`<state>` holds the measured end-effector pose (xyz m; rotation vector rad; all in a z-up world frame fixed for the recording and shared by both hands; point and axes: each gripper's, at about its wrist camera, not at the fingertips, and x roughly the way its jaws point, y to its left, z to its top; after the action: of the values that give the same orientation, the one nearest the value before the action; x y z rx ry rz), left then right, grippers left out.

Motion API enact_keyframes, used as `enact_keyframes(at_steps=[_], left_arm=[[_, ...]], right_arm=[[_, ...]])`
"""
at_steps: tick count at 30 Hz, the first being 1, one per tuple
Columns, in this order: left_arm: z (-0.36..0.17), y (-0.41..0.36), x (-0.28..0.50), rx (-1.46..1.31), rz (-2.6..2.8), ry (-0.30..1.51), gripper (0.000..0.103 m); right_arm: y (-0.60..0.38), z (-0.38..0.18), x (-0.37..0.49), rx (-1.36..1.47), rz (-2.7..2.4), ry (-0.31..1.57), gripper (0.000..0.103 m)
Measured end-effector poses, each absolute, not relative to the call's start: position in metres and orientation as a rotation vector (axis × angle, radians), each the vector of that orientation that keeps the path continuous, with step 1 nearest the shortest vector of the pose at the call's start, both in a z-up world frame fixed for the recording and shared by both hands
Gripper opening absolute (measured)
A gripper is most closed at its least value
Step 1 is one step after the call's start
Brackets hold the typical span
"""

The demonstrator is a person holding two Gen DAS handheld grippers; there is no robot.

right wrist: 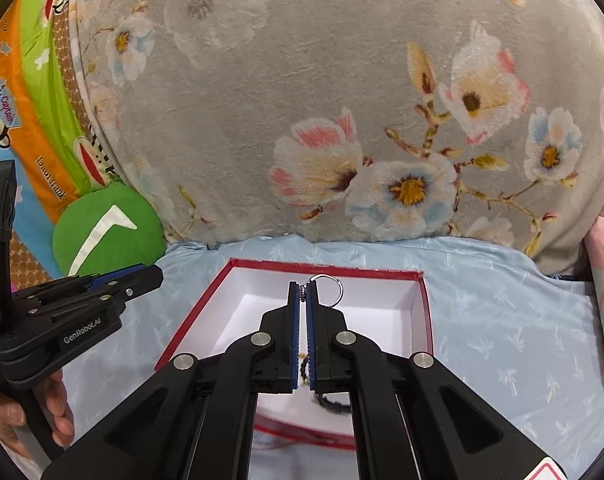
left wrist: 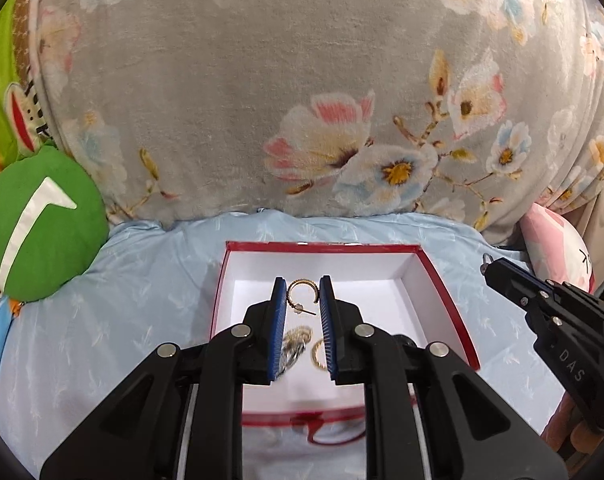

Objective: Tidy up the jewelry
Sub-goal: 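Carry ring and earring into the red box and open both tools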

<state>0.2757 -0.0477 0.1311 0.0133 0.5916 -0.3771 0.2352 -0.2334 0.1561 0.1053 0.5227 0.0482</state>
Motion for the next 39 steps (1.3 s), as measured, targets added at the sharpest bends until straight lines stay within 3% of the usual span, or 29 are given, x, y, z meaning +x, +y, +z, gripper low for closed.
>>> enact_keyframes(at_steps=[12,15,16,18,19,26,39], left_arm=[[0.096,-0.084,0.342,0.051,-0.348,0.658,0.016],[0.088,-0.088,0.348,0.063,-0.333,0.671,0.018],[0.085,-0.09,0.35,0.07,-0.317,0.675,0.026],[0.081,-0.09,0.352,0.073,-0.289,0.683,0.059],[0.079,-0.089,0.352,0.065,-0.276,0.676,0.06],[0.077,-0.084,0.35,0.042,-0.261,0.69,0.063],[0.086,-0.08,0.327,0.055,-0.261,0.681,0.064]], right_arm=[[-0.243,0.124,0.309,0.119,0.023,0.594,0.003],[-0.244,0.115,0.317,0.115,0.017,0.61,0.007],[-0.245,0.113,0.317,0.115,0.009,0.614,0.012],[-0.248,0.11,0.317,0.124,-0.003,0.61,0.023],[-0.249,0.109,0.315,0.128,-0.009,0.605,0.03],[-0.252,0.111,0.303,0.132,-0.02,0.583,0.038],[-0.245,0.115,0.274,0.146,0.001,0.577,0.039]])
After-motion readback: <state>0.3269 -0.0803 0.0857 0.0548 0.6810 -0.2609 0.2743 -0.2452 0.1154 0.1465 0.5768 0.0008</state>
